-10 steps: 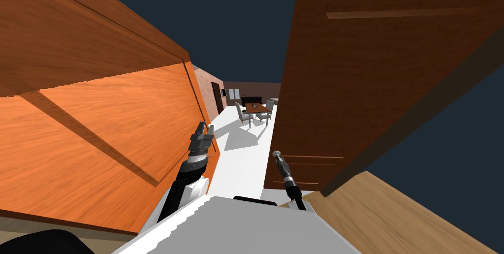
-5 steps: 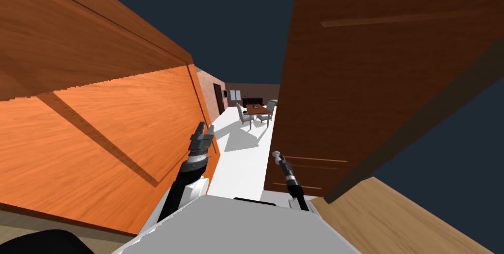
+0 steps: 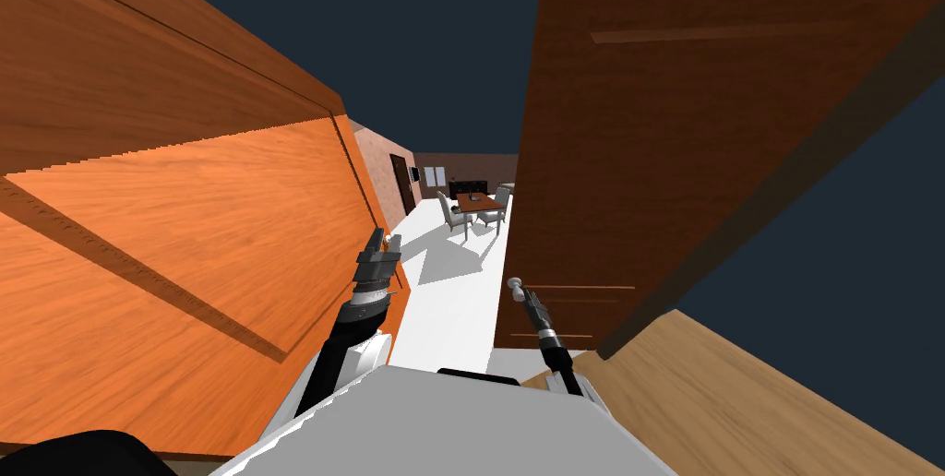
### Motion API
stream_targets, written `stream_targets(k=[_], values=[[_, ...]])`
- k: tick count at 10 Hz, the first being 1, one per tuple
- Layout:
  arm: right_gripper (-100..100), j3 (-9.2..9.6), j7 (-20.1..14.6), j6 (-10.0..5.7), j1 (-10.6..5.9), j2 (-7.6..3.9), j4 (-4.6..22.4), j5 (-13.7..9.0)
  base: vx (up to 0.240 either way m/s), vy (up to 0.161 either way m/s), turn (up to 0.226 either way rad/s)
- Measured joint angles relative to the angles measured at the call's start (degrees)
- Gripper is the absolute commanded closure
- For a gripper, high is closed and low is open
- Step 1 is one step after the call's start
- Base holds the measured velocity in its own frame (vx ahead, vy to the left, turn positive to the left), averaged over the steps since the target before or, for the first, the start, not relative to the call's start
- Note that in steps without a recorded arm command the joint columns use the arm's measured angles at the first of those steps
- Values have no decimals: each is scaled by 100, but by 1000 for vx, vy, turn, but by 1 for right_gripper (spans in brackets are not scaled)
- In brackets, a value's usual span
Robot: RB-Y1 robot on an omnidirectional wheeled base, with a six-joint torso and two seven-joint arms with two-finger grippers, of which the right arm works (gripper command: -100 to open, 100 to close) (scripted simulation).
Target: Push the door open
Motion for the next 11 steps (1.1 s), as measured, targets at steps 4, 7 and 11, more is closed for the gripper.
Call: stream_targets(k=[4, 7, 11], values=[[-100, 154, 583, -15, -3, -119, 80, 76, -63, 61, -81], [-100, 237, 1001, -33, -26, -221, 153, 119, -57, 43, -81], [-100, 359, 1575, -42, -38, -363, 220, 182, -64, 50, -91]])
